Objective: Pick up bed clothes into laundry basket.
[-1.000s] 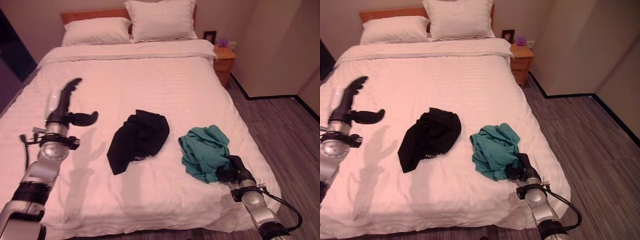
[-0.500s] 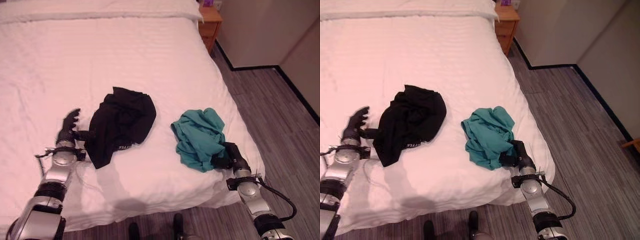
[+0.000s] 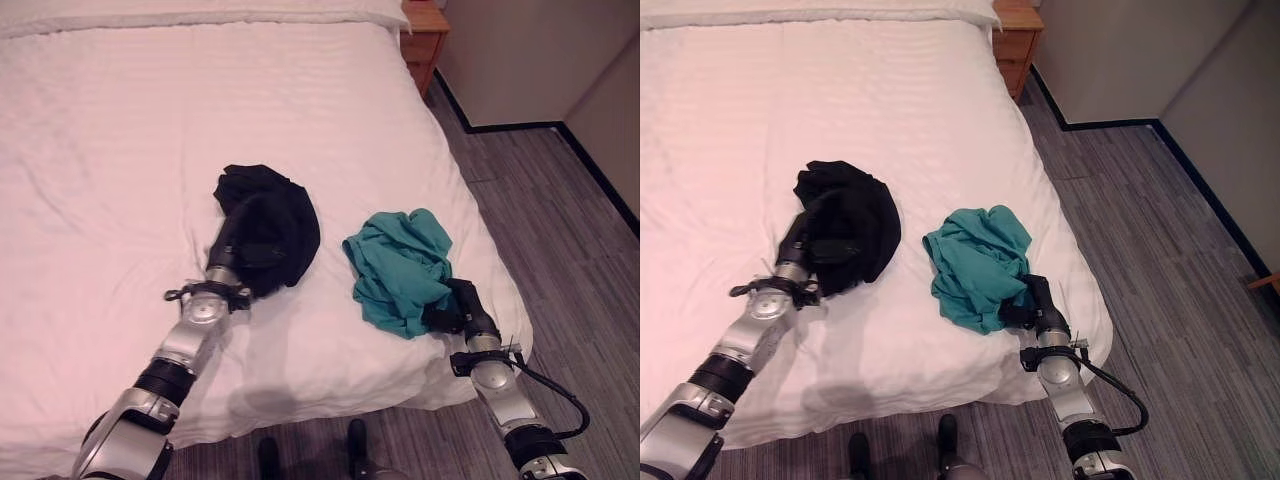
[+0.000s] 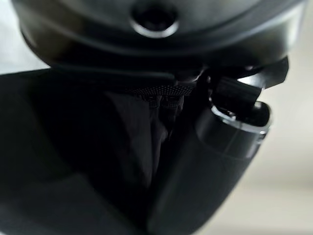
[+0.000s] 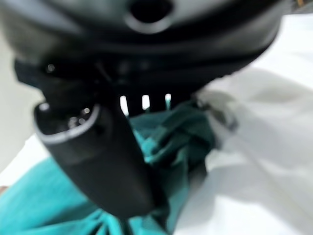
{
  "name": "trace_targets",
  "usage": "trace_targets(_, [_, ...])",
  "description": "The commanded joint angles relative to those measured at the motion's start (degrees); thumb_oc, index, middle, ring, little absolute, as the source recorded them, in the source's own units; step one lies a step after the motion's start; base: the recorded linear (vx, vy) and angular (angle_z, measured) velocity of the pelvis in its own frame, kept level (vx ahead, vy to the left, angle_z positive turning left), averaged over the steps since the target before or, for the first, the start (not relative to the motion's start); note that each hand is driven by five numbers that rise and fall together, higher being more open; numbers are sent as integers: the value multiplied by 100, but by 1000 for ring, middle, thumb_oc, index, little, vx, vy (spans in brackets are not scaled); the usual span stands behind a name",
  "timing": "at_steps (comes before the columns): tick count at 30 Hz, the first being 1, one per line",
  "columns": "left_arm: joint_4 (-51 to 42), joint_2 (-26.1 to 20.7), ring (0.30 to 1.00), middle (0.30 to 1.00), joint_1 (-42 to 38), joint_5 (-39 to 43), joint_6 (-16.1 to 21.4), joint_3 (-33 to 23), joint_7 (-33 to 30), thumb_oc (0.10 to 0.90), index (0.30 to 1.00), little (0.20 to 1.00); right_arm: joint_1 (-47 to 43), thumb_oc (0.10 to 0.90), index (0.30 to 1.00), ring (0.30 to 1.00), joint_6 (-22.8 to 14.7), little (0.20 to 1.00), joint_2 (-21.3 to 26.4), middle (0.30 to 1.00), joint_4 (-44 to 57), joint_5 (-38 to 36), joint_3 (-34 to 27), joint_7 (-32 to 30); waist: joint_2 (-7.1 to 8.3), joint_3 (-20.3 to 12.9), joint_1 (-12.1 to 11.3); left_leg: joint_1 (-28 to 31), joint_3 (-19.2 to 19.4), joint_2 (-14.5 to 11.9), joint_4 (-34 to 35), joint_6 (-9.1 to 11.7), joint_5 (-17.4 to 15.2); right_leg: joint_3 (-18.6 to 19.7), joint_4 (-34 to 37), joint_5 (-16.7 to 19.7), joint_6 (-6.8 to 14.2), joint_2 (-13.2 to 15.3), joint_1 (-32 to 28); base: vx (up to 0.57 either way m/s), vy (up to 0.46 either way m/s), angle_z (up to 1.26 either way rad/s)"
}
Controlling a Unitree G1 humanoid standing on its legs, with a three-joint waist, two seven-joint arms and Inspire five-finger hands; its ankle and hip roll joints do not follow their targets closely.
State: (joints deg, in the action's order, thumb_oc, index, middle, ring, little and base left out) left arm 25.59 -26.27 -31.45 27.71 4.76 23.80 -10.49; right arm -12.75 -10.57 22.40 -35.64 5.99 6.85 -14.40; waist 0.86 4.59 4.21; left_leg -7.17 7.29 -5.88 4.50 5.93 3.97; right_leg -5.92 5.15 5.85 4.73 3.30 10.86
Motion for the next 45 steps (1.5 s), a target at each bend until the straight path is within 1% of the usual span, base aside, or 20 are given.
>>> trace_targets(1, [-35, 97, 900, 900, -1003, -564, 440, -135, 122, 800, 900, 900, 1400, 400, 300, 300, 1099, 300, -53, 300, -1674, 136, 571, 305, -122, -194, -50, -600, -340, -273, 50, 366, 214, -90, -15, 0, 843, 444, 216, 0, 0, 0])
trace_targets(3, [107, 66, 900, 900, -996, -683, 392, -77, 170, 800, 900, 900, 1396, 400, 300, 300, 1092, 300, -57, 300, -1662, 105, 564, 309, -122, -187, -51, -584, -336, -270, 50, 362, 208, -82, -15, 4, 846, 446, 204, 0, 0, 0])
trace_targets(4, [430, 4, 596, 596, -1001, -804, 314, -16, 219, 598, 596, 596, 1378, 400, 300, 300, 1074, 300, -65, 300, -1643, 67, 578, 315, -128, -175, -55, -564, -329, -273, 50, 362, 205, -80, -15, 15, 847, 450, 198, 0, 0, 0])
trace_targets(5, [659, -18, 479, 479, -1001, -886, 255, -7, 226, 519, 479, 479, 1371, 400, 300, 300, 1069, 300, -53, 300, -1625, 58, 579, 309, -132, -171, -50, -560, -321, -276, 50, 364, 204, -82, -15, 23, 848, 453, 203, 0, 0, 0])
trace_targets(6, [968, -32, 300, 300, -1024, -951, 203, 3, 241, 400, 300, 300, 1354, 400, 300, 300, 1060, 300, -52, 300, -1619, 38, 587, 315, -136, -162, -45, -563, -319, -271, 50, 364, 206, -74, -15, 32, 844, 450, 210, 0, 0, 0])
trace_targets(8, [1236, -56, 300, 300, -1034, -1057, 174, 13, 263, 400, 300, 300, 1313, 400, 300, 300, 1064, 300, -54, 300, -1632, 11, 590, 300, -140, -148, -36, -570, -317, -271, 50, 364, 207, -69, -15, 39, 842, 449, 225, 0, 0, 0])
trace_targets(12, [2185, 24, 300, 300, -1121, -1258, 63, -61, 216, 400, 300, 300, 1259, 400, 300, 300, 1063, 300, -67, 300, -1666, -115, 612, 265, -139, -123, 31, -647, -305, -278, 50, 371, 248, -71, -15, 84, 834, 453, 334, 0, 0, 0])
trace_targets(18, [2403, -31, 300, 300, -1344, -1602, 22, -18, 108, 400, 300, 300, 1286, 400, 300, 300, 1033, 300, -116, 300, -1659, -228, 622, 251, -143, -159, 51, -707, -312, -299, 50, 392, 286, -79, -15, 73, 835, 438, 378, 0, -6, 0])
trace_targets(20, [2491, -246, 300, 300, -1676, -2243, -70, 113, -139, 400, 300, 300, 1285, 400, 300, 300, 989, 300, -117, 300, -1531, -257, 648, 268, -152, -177, 35, -665, -310, -314, 50, 407, 289, -88, -15, 29, 825, 429, 313, 7, -38, 0])
trace_targets(22, [2391, -491, 300, 300, -1890, -2861, -145, 284, -362, 400, 300, 300, 1292, 400, 300, 300, 946, 300, -108, 300, -1415, -258, 662, 265, -168, -193, 7, -630, -314, -314, 50, 411, 289, -102, -15, 5, 821, 420, 255, 17, -38, -1])
trace_targets(25, [1976, -775, 300, 300, -2034, -3335, -163, 370, -535, 400, 300, 300, 1278, 400, 300, 300, 907, 300, -137, 300, -1287, -250, 672, 266, -179, -190, -54, -579, -323, -315, 50, 421, 291, -145, -15, -33, 820, 416, 169, 10, -33, -1])
trace_targets(27, [1649, -917, 300, 300, -2051, -3377, -142, 319, -595, 400, 300, 300, 1289, 400, 300, 300, 899, 300, -171, 300, -1261, -236, 685, 275, -188, -182, -86, -547, -326, -318, 50, 428, 293, -169, -15, -45, 820, 422, 127, 3, -22, -1])
trace_targets(28, [1268, -1082, 300, 300, -2103, -3411, -115, 255, -697, 400, 300, 300, 1302, 400, 300, 300, 915, 300, -200, 300, -1287, -211, 727, 303, -210, -205, -135, -519, -327, -316, 50, 439, 301, -192, -15, -73, 812, 421, 71, 18, -53, 4])
trace_targets(30, [931, -1387, 300, 300, -2322, -3436, -81, 197, -837, 400, 300, 300, 1269, 400, 300, 300, 926, 300, -216, 300, -1354, -221, 751, 338, -236, -228, -179, -476, -330, -314, 50, 455, 306, -221, -15, -105, 803, 417, -13, 28, -68, 4])
trace_targets(34, [371, -2115, 300, 300, -3076, -3345, 13, 239, -1112, 400, 300, 300, 1048, 400, 300, 300, 952, 300, -197, 300, -1460, -243, 850, 403, -337, -300, -295, -361, -347, -320, 50, 504, 317, -280, -15, -190, 790, 413, -204, 15, -60, 2])
trace_targets(35, [319, -2226, 300, 300, -3255, -3319, 40, 279, -1153, 400, 300, 300, 985, 400, 300, 300, 946, 300, -173, 300, -1468, -248, 905, 422, -374, -335, -320, -351, -349, -325, 50, 514, 328, -293, -15, -203, 788, 417, -236, -16, -32, 5])
trace_targets(36, [333, -2235, 300, 300, -3287, -3310, 43, 299, -1154, 400, 300, 300, 965, 400, 300, 300, 943, 300, -186, 300, -1478, -251, 903, 423, -364, -315, -316, -345, -352, -326, 50, 516, 327, -296, -15, -205, 786, 415, -244, 12, -44, 1])
trace_targets(37, [107, -2517, 300, 300, -3598, -3266, 97, 281, -1313, 400, 300, 300, 672, 400, 300, 300, 852, 300, -101, 300, -1442, -308, 997, 431, -436, -395, -429, -295, -359, -330, 50, 541, 350, -334, -15, -248, 777, 403, -338, 27, -32, 7])
trace_targets(38, [-4, -2586, 300, 300, -3903, -3295, 83, 377, -1375, 400, 300, 300, 452, 400, 300, 300, 882, 300, -138, 300, -1563, -317, 1079, 412, -499, -448, -487, -260, -374, -324, 50, 555, 368, -374, -15, -280, 764, 405, -421, 27, -32, 10])
trace_targets(45, [-273, -2864, 300, 300, -4341, -3438, 118, 564, -1455, 400, 300, 300, 218, 400, 300, 300, 866, 300, -54, 300, -1496, -339, 1071, 403, -599, -526, -619, -159, -462, -324, 50, 598, 418, -529, -15, -361, 720, 396, -655, 5, -19, 11])
